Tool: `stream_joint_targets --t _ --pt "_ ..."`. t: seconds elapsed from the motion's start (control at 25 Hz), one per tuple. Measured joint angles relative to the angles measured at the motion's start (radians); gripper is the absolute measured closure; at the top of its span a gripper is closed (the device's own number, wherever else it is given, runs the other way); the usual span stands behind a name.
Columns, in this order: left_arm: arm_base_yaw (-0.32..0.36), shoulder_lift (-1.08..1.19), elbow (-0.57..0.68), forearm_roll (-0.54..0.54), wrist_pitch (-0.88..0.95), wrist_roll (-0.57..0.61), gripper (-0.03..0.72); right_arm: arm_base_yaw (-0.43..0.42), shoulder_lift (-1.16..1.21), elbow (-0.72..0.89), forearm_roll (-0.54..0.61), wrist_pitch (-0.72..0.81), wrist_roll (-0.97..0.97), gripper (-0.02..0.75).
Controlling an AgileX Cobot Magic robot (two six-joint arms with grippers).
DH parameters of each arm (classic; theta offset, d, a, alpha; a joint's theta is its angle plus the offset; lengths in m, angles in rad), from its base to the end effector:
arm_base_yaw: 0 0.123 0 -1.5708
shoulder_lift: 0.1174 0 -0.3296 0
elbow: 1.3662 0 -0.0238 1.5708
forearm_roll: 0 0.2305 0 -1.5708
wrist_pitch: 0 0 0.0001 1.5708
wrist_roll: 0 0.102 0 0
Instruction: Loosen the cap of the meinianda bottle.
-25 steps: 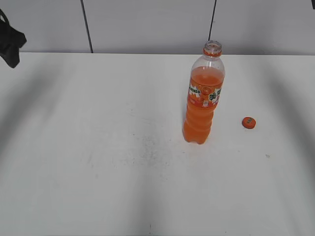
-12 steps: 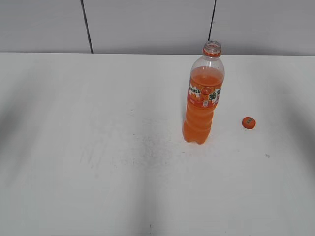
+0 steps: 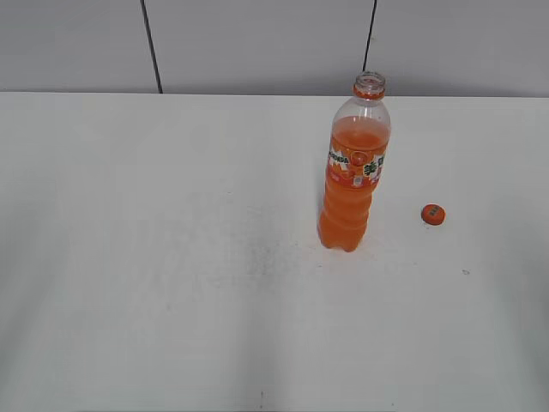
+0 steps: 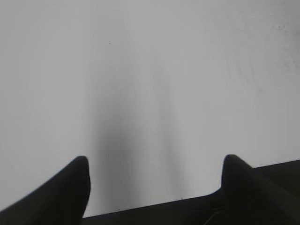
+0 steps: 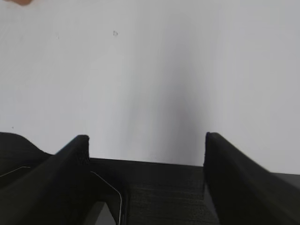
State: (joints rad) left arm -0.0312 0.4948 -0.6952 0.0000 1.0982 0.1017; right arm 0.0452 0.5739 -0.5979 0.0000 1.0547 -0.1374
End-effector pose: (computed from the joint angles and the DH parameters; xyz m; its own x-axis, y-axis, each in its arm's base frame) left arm 0.0147 -0.0005 0.3266 -0.7174 0.1240 -0.6855 0.1046 0.9921 0.0700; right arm 0.0323 0.0015 0.2997 -0.7950 -0.1731 -0.5814 -0.1555 0.9846 -0.0804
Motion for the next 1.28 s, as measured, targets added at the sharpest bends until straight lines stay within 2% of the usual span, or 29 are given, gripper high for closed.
stream_joint_targets --t 0.4,0.84,1.28 --pt "0.000 -0.356 0.123 0.006 -0.044 0.000 0.165 0.000 -0.262 0.104 0.016 -0.017 0.003 0.172" --pt "0.000 -0.496 0.124 0.006 -0.061 0.000 0.168 0.000 -0.558 0.151 0.020 -0.042 0.003 0.173" --pt "0.000 -0.503 0.126 0.012 -0.061 0.000 0.177 0.000 -0.582 0.155 0.019 -0.038 0.003 0.183"
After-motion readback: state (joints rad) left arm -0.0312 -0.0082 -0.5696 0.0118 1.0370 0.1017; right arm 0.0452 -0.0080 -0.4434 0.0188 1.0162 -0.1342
